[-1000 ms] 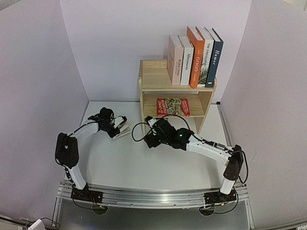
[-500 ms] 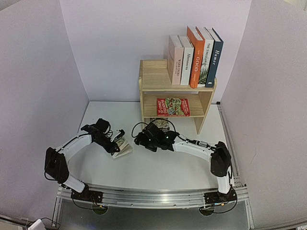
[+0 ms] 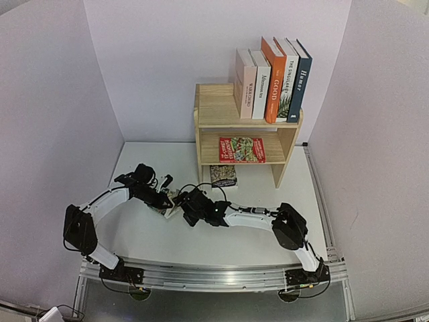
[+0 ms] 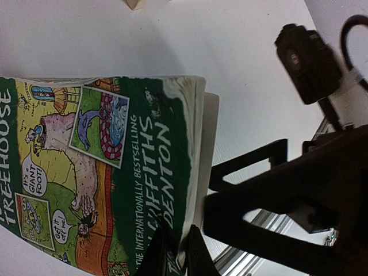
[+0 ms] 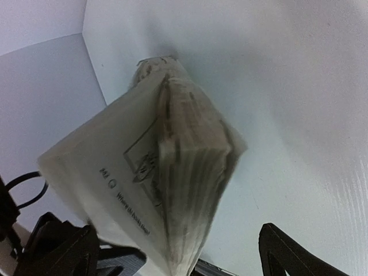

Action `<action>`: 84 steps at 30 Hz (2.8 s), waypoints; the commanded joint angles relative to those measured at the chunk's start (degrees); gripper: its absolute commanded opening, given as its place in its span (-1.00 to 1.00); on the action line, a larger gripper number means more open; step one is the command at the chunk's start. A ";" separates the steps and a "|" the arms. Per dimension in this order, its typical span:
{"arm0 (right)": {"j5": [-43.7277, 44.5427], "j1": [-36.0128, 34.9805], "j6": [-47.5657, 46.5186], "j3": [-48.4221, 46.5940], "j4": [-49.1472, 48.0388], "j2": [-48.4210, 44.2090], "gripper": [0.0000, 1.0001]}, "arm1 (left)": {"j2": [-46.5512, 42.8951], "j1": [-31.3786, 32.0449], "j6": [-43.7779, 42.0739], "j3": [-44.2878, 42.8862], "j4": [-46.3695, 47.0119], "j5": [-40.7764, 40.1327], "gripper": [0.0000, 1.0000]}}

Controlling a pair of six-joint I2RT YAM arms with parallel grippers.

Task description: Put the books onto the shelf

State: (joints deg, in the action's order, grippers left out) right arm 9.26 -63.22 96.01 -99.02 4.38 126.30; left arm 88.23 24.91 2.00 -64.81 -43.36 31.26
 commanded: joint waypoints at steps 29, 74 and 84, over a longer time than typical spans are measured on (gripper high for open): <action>4.80 1.86 6.46 1.50 -11.28 4.06 -0.85 | 1.91 0.52 -8.31 -3.29 -5.02 7.49 -0.92; -44.16 4.61 -87.64 -11.25 20.67 -21.45 -1.00 | -6.77 -0.86 -57.08 -26.37 -45.53 24.14 -0.10; -45.97 4.63 -87.07 -14.13 20.66 -20.46 -1.00 | -6.92 0.67 -58.67 -23.81 -50.17 28.28 -0.99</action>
State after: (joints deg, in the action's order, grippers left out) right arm -31.29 -57.78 9.25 -108.45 30.91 105.77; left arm 81.67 24.42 -55.94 -88.40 -79.06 54.33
